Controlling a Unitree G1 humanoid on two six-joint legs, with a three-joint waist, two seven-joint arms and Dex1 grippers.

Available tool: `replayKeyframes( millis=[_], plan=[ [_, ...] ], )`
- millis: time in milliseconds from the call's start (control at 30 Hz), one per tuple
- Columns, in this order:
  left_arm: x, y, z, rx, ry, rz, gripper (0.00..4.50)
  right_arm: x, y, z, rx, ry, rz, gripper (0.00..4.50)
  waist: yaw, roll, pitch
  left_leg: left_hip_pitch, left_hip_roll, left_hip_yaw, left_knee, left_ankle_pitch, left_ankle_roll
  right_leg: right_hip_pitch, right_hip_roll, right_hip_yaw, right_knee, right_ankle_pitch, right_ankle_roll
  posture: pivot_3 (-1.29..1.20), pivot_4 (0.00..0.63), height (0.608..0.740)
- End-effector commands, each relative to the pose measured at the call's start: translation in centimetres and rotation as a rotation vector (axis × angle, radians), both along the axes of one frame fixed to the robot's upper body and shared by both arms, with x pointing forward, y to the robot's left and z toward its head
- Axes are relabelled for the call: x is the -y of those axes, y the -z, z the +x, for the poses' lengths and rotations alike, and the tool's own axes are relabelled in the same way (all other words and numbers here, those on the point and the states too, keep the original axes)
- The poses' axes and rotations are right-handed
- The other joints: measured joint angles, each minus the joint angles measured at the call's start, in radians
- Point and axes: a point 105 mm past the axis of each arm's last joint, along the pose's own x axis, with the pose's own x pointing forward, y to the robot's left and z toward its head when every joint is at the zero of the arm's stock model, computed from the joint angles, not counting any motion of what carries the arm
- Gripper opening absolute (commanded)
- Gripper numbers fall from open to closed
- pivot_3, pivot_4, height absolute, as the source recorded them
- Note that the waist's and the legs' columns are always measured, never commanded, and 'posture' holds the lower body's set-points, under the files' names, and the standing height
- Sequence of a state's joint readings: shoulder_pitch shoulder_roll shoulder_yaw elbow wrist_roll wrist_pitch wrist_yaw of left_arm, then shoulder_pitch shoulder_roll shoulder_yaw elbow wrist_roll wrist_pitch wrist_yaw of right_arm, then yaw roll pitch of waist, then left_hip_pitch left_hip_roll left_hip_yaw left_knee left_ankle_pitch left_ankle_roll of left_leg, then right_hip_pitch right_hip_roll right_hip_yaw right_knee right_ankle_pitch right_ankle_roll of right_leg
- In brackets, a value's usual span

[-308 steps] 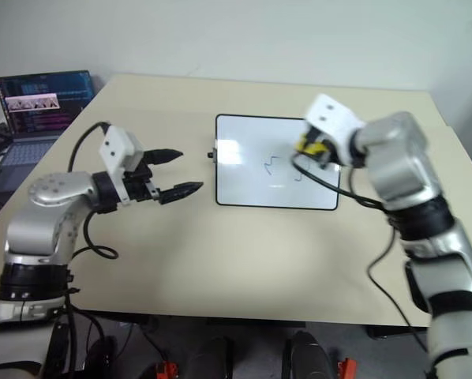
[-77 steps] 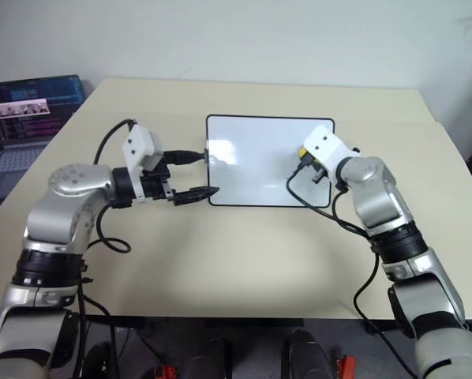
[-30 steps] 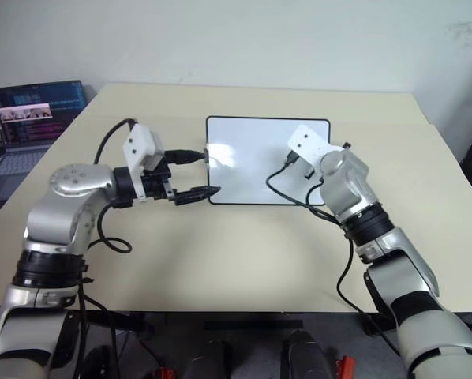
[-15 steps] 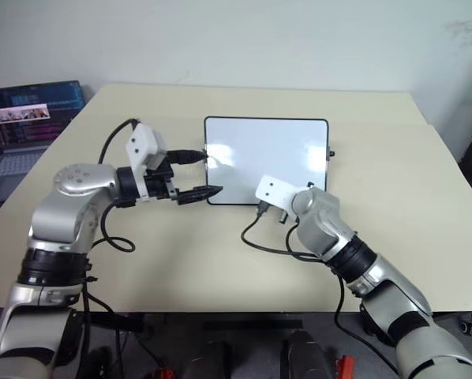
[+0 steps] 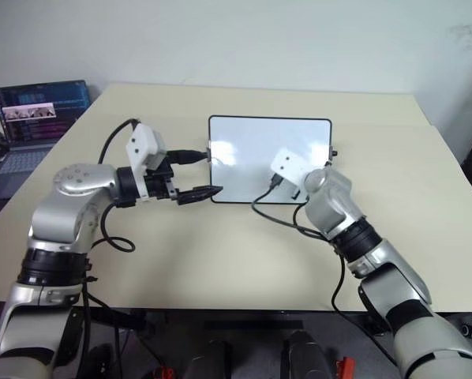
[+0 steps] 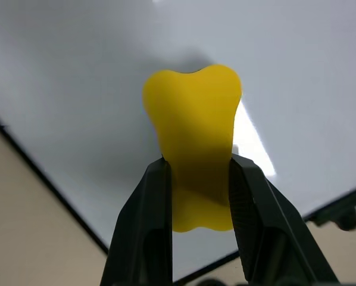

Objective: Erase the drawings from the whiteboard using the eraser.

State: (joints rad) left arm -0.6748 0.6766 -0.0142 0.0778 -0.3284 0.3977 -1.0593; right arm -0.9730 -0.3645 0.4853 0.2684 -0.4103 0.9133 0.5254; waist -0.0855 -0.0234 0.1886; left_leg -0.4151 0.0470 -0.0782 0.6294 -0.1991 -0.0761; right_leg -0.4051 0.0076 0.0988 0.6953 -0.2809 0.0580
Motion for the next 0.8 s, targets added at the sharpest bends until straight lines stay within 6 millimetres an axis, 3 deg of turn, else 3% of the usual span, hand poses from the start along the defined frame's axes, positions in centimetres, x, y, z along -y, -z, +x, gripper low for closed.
replayKeyframes(
  millis=[33,167,233,267,333,400,533,633,733,800],
  plan=[
    [1.0,-1.5,-0.1,0.060,0.042,-0.007,4.50,3.4,-1.6,0.8,0.060,0.124,-0.007,0.97,0.002,0.000,0.000,0.000,0.000,0.000,0.000,0.000,0.000,0.000,0.000,0.000,0.000,0.000,0.000,0.00,0.150,0.740],
    [1.3,-1.4,0.1,0.060,0.055,-0.007,4.50,2.5,-2.7,0.0,0.064,0.031,0.080,0.97,0.002,0.000,0.000,-0.001,0.000,0.000,-0.001,0.000,0.000,0.000,0.000,0.000,-0.003,0.000,0.000,0.00,0.150,0.740],
    [1.7,-1.4,0.1,0.057,0.076,-0.012,4.50,0.0,-3.7,-2.3,0.026,-0.162,0.205,0.97,0.002,0.000,0.000,-0.002,0.000,0.000,-0.003,0.000,0.000,-0.001,0.000,0.000,-0.005,0.000,0.000,0.00,0.150,0.740],
    [2.8,-1.3,-0.1,0.046,0.121,-0.028,4.50,0.4,-5.5,-3.9,0.021,-0.213,0.300,0.97,0.002,0.001,0.001,-0.002,0.000,0.000,-0.005,0.000,0.000,-0.001,0.000,0.000,-0.006,0.000,0.000,0.00,0.150,0.740],
    [4.7,-0.8,-0.7,0.027,0.204,-0.039,4.50,2.2,-7.5,-6.0,0.003,-0.218,0.418,0.97,0.007,0.005,0.003,-0.006,0.000,-0.001,-0.006,0.000,0.000,-0.001,0.000,-0.002,-0.010,0.000,0.000,0.00,0.150,0.740],
    [6.5,-0.5,-1.2,0.016,0.273,-0.046,4.50,5.4,-8.2,-6.5,0.002,-0.111,0.478,0.97,0.015,0.006,0.004,-0.010,-0.001,-0.002,-0.006,-0.001,0.000,-0.002,-0.001,-0.003,-0.014,0.002,-0.004,0.00,0.150,0.740],
    [9.5,-0.6,-1.6,0.019,0.372,-0.068,4.50,12.3,-8.1,-6.7,0.020,0.195,0.550,0.97,0.032,0.005,0.003,-0.011,-0.001,-0.001,-0.006,-0.003,-0.002,-0.002,-0.003,-0.004,-0.017,0.002,-0.004,0.00,0.150,0.740],
    [12.5,-0.1,-1.9,0.030,0.465,-0.061,4.50,17.8,-7.7,-8.1,0.022,0.448,0.632,0.97,0.037,0.006,0.004,-0.010,-0.002,-0.001,-0.006,-0.003,-0.002,-0.002,-0.003,-0.004,-0.016,0.001,-0.004,0.00,0.150,0.740],
    [14.1,0.1,-2.1,0.043,0.510,-0.070,4.50,19.5,-7.0,-9.1,0.001,0.522,0.643,0.97,0.035,0.006,0.004,-0.010,-0.002,0.000,-0.006,-0.003,-0.002,-0.002,-0.003,-0.002,-0.016,0.001,-0.004,0.00,0.150,0.740],
    [16.2,0.5,-2.0,0.071,0.516,-0.108,4.50,20.6,-5.2,-10.2,-0.074,0.570,0.667,0.97,0.033,0.006,0.003,-0.010,-0.002,0.000,-0.006,-0.003,-0.002,-0.002,-0.003,-0.002,-0.016,0.001,-0.003,0.00,0.150,0.740]
  ],
)
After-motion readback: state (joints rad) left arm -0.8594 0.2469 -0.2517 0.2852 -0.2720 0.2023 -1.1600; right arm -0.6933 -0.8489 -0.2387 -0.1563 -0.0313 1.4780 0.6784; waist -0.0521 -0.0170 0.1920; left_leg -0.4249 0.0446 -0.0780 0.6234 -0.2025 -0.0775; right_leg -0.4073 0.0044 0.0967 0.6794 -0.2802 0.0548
